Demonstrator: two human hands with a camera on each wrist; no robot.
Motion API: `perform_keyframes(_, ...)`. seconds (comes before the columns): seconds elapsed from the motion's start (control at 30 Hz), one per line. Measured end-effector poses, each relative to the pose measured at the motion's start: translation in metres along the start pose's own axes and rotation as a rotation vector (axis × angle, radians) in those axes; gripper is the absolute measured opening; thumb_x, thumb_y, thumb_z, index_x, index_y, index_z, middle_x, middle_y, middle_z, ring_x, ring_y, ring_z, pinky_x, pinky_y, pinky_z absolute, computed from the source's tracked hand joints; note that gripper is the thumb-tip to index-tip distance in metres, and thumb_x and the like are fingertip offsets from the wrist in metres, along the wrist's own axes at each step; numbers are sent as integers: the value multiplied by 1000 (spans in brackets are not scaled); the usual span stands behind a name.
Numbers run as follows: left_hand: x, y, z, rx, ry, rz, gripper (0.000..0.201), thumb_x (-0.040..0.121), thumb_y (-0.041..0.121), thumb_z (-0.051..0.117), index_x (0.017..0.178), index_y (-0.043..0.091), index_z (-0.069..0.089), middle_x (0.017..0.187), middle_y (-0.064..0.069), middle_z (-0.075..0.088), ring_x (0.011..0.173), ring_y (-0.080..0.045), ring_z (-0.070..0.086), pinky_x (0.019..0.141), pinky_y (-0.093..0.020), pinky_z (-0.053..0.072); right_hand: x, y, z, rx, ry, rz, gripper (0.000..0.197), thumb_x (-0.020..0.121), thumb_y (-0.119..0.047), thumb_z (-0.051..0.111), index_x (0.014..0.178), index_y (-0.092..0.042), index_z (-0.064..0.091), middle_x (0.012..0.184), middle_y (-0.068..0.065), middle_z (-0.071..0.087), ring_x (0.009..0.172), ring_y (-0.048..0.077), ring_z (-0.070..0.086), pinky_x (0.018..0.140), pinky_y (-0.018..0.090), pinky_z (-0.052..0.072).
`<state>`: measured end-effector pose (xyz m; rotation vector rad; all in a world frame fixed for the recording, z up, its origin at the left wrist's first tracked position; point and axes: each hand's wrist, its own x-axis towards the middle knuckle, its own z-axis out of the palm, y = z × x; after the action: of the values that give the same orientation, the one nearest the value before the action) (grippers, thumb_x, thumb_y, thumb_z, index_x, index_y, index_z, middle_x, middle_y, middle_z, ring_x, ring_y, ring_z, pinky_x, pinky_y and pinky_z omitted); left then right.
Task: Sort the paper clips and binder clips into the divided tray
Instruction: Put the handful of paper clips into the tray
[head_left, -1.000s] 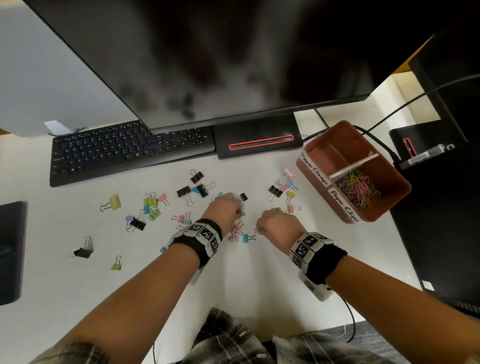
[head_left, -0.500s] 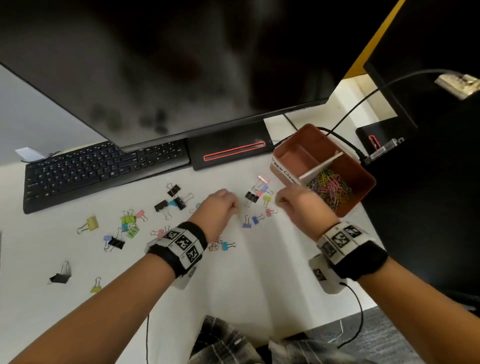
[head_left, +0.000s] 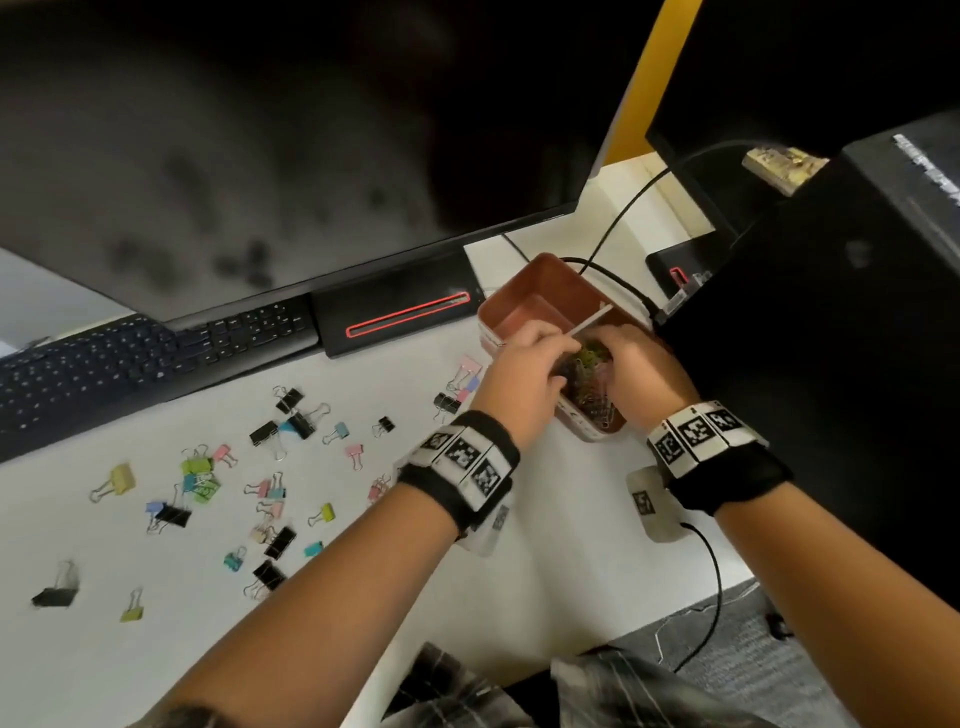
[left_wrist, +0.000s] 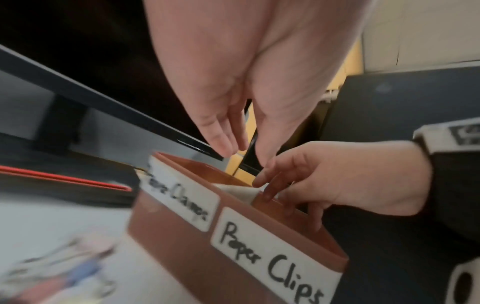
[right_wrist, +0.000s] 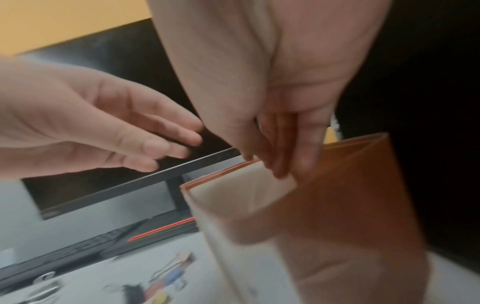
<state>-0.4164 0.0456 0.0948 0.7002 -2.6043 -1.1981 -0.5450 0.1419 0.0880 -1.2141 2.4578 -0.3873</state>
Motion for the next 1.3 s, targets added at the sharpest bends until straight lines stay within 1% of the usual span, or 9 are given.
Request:
perform_keyframes(0.1, -54, -43, -25, 16, 124, -64, 29, 79, 5, 57, 99, 25, 61, 105, 3, 51, 98, -18, 53, 91, -30, 46, -14, -32, 14, 108, 103, -281, 25, 84, -8, 57, 108, -14, 61, 110, 11, 60, 92, 28, 61, 79, 33, 50)
perform_keyframes(0.2, -116, -104, -42, 149, 116, -352, 26, 82, 10, 62, 103, 24, 59, 106, 3, 49, 97, -16, 51, 92, -34, 48, -25, -68, 53, 78, -143, -476, 30, 82, -18, 62, 112, -22, 59, 118, 6, 57, 105, 25, 57, 89, 35, 49)
perform_keyframes(0.33, -160, -155, -46, 137, 45, -612, 30, 85, 25, 64, 114, 22, 57, 109, 1, 48, 90, -16, 55, 88, -27, 46, -26, -95, 106, -199, -394, -406, 52, 83, -34, 62, 132, -29, 44, 142, 8, 34, 128, 30, 35, 103, 44, 37)
perform_keyframes(0.43, -163, -166, -40, 57, 0, -575, 30, 83, 23, 67, 113, 23, 63, 107, 1, 51, 85, -9, 52, 84, -17, 41, -23, -101, 130, -199, -436, -278, 55, 83, -36, 62, 134, -30, 42, 146, 9, 26, 133, 31, 28, 108, 42, 31)
perform_keyframes(0.53, -155, -164, -36, 51, -61, -491, 12, 82, 16, 67, 94, 15, 71, 99, -2, 58, 88, -8, 51, 86, -17, 41, -21, -105, 148, -23, -357, -281, 31, 85, -18, 62, 116, -18, 62, 127, 11, 46, 117, 31, 42, 100, 40, 41)
perform_keyframes(0.63, -151, -163, -41, 37, -69, -505, 9, 86, 9, 59, 85, 9, 68, 90, -2, 60, 81, -10, 53, 72, -10, 35, -17, -104, 151, 27, -341, -316, 19, 86, -14, 61, 104, -11, 68, 105, 13, 58, 104, 32, 48, 91, 41, 45)
perform_keyframes(1.0, -164, -169, -78, -230, 307, -568, 11, 85, 10, 64, 95, 14, 66, 100, 1, 60, 80, -1, 58, 68, 0, 43, -10, -97, 129, 69, -122, -343, 15, 81, -20, 68, 96, -17, 67, 97, 8, 64, 89, 25, 58, 82, 36, 50)
perform_keyframes(1.2, -182, -180, -78, 27, 229, -530, 32, 82, 8, 64, 113, 17, 60, 119, -3, 55, 109, -17, 51, 96, -26, 41, -22, -108, 136, -16, -170, -433, 26, 76, -29, 71, 101, -22, 67, 100, 3, 63, 90, 24, 57, 83, 40, 48)
perform_keyframes(1.3, -199, -180, -82, 218, 267, -609, 38, 79, 21, 68, 115, 23, 56, 124, -1, 51, 114, -24, 46, 96, -35, 37, -35, -127, 148, -40, -338, -566, 26, 80, -26, 67, 106, -20, 67, 107, 1, 65, 101, 26, 56, 90, 41, 40)
